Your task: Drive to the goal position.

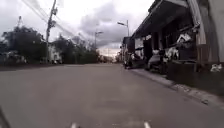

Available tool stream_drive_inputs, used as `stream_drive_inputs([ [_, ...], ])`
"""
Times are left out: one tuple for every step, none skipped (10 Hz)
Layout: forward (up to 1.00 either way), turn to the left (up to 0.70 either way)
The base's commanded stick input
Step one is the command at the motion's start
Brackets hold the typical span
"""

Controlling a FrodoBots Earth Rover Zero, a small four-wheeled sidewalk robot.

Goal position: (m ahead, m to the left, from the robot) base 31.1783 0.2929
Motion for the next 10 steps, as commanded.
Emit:
stream_drive_inputs([
  [0.70, 0.14],
  [0.70, 0.08],
  [0.70, -0.10],
  [0.70, -0.35],
  [0.70, -0.04],
  [0.70, 0.09],
  [0.70, 0.14],
  [0.70, 0.08],
  [0.70, 0.11],
  [0.70, 0.02],
])
